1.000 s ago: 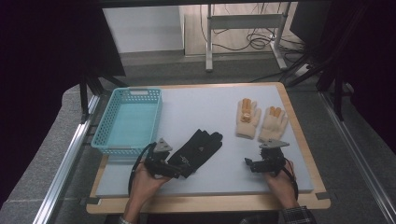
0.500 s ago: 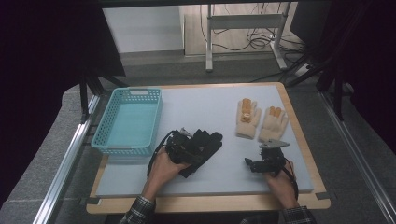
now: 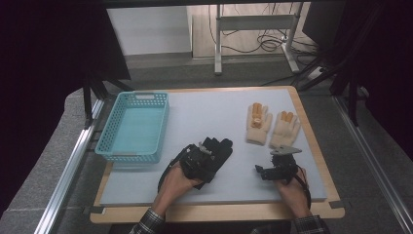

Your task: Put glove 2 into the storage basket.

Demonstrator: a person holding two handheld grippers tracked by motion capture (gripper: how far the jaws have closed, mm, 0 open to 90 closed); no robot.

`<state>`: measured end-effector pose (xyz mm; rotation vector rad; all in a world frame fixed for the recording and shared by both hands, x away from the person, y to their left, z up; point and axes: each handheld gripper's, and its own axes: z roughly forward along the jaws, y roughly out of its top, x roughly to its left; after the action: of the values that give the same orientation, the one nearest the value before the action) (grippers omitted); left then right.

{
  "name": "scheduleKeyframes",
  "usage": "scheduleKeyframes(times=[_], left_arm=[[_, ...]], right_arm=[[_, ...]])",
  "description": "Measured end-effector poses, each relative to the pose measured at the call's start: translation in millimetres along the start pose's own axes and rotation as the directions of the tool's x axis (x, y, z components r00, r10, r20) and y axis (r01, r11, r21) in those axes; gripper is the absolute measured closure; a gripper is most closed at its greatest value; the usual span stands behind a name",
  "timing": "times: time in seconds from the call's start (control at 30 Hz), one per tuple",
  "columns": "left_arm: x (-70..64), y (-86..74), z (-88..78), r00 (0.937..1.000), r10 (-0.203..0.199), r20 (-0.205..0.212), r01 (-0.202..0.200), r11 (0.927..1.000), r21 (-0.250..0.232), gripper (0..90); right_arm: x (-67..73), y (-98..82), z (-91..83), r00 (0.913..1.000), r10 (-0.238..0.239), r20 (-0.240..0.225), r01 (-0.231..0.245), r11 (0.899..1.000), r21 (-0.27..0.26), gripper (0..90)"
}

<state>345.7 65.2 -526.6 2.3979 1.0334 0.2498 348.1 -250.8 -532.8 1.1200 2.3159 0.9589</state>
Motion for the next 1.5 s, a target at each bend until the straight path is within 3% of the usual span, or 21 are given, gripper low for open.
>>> scheduleKeyframes(times=[0.13, 0.23, 0.33, 0.57, 0.83, 1.03, 1.23, 1.43, 1.5], left_arm=[[6.1, 0.8, -6.0, 0.9996, -0.024, -0.015, 0.024, 0.9997, -0.005, 25.5], [15.2, -0.7, -9.6, 0.9989, -0.044, -0.017, 0.043, 0.9988, -0.023, 46.8], [18.6, -2.4, -11.0, 0.9987, -0.049, -0.009, 0.049, 0.9979, -0.042, 56.9], [25.9, 5.7, -23.5, 0.9982, -0.053, -0.029, 0.050, 0.9937, -0.100, 62.4], [40.2, 29.9, -59.4, 0.9923, -0.089, -0.086, 0.076, 0.9860, -0.148, 62.0], [62.2, 39.3, -77.6, 0.9805, -0.147, -0.130, 0.127, 0.9799, -0.154, 61.5], [88.3, 37.9, -94.7, 0.9625, -0.209, -0.173, 0.179, 0.9684, -0.173, 61.4], [116.0, 30.1, -112.7, 0.9367, -0.272, -0.221, 0.230, 0.9533, -0.195, 61.1], [128.5, 24.6, -118.6, 0.9223, -0.299, -0.244, 0.255, 0.9465, -0.198, 61.0]], right_arm=[[0.1, 0.0, 0.0, 1.0000, 0.000, 0.000, 0.000, 1.000, 0.000, 11.3], [0.1, 0.0, 0.1, 1.0000, 0.000, 0.001, 0.000, 1.000, -0.001, 11.3], [0.1, -0.1, 0.1, 1.0000, 0.000, 0.001, 0.000, 1.000, -0.001, 11.2], [0.1, -0.1, 0.1, 1.0000, 0.000, 0.001, 0.000, 1.000, -0.001, 11.2], [0.1, -0.1, 0.0, 1.0000, 0.000, 0.001, 0.000, 1.000, 0.000, 11.3], [0.1, -0.1, -0.1, 1.0000, 0.002, 0.000, -0.002, 1.000, -0.001, 11.3], [0.0, -0.1, -0.1, 1.0000, 0.000, 0.000, 0.000, 1.000, 0.000, 11.3], [-0.1, -0.1, -0.1, 1.0000, 0.000, -0.001, 0.000, 1.000, -0.001, 11.2], [-0.1, -0.1, -0.1, 1.0000, 0.000, -0.001, 0.000, 1.000, -0.001, 11.2]])
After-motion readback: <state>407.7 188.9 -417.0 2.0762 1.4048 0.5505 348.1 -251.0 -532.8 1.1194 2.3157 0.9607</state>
